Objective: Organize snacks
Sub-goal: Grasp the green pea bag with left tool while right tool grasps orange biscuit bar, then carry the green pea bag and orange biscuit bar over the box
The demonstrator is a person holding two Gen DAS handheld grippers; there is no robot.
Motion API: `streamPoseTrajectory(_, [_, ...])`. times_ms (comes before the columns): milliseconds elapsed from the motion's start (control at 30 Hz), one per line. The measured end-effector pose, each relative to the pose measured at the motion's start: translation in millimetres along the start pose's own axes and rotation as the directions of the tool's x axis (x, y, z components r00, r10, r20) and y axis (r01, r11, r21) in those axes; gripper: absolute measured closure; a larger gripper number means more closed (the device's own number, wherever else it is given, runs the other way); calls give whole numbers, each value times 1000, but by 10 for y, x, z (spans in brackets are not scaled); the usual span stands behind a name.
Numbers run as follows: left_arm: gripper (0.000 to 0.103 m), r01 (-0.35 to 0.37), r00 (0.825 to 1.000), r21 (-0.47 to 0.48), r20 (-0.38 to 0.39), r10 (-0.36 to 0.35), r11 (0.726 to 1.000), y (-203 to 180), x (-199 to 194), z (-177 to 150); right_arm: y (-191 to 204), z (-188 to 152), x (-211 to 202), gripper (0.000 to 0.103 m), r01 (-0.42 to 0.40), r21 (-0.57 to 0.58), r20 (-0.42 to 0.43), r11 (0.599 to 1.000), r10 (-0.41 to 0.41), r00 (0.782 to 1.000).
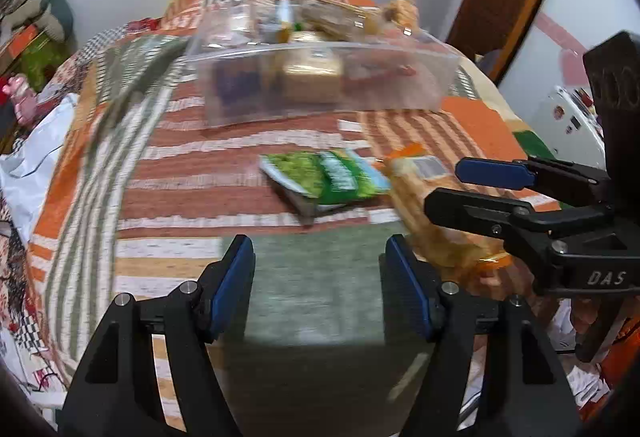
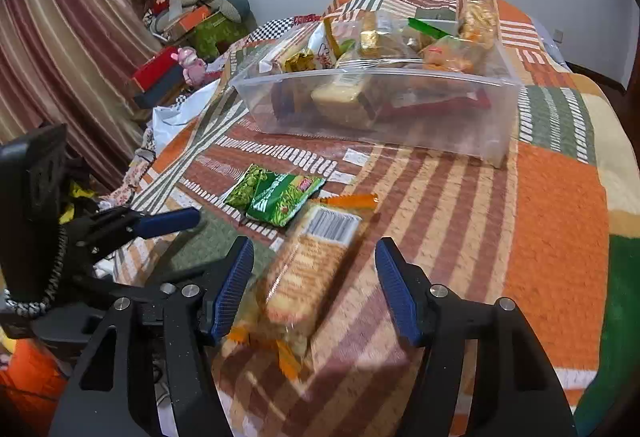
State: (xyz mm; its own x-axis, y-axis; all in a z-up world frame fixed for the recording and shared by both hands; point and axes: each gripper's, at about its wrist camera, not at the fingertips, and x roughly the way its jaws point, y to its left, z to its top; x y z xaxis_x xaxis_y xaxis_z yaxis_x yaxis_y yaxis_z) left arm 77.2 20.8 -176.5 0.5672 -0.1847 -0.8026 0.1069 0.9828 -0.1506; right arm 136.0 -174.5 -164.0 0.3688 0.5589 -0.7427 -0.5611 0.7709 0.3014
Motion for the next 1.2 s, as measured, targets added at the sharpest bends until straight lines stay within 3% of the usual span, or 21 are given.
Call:
streamPoseTrajectory(233, [34, -27, 999, -89, 20, 29, 996, 287, -86, 36, 99, -35, 174, 45, 35, -83, -35, 996, -38, 999])
streamPoseTrajectory(333, [34, -24, 999, -87, 27, 26, 996, 254, -82, 86, 81, -71, 136, 65, 64, -116, -22, 991, -67, 998])
streamPoseTrajectory(400, [33, -18, 999, -75, 30, 20, 997, 190, -57, 131, 5, -78, 85, 72, 63, -107, -22, 992, -65, 998])
streamPoseTrajectory(467, [28, -8, 999, -68, 35, 11, 998, 107, -23, 178, -90, -81, 27, 72, 64, -86, -13, 994, -66, 998])
streamPoseTrajectory(700, [28, 13, 1000, -38, 4, -13, 999, -113, 235, 330, -339, -121, -196, 72, 88, -28, 27, 996, -87, 996])
streamPoseTrajectory(833, [28, -18, 1000, -45, -20, 17, 999, -148, 408, 388, -409, -106, -298, 72, 94, -5, 54, 996, -94, 994])
streamPoseTrajectory(1000, [28, -1, 999, -68, -34, -2, 998, -154, 575, 399, -425, -35, -309, 72, 92, 13, 75, 996, -92, 993])
streamPoseTrajectory(1200, [53, -5, 1000, -54, 0, 6, 999, -160, 561, 379, -469, -11, -308, 72, 83, 29, 85, 996, -85, 993])
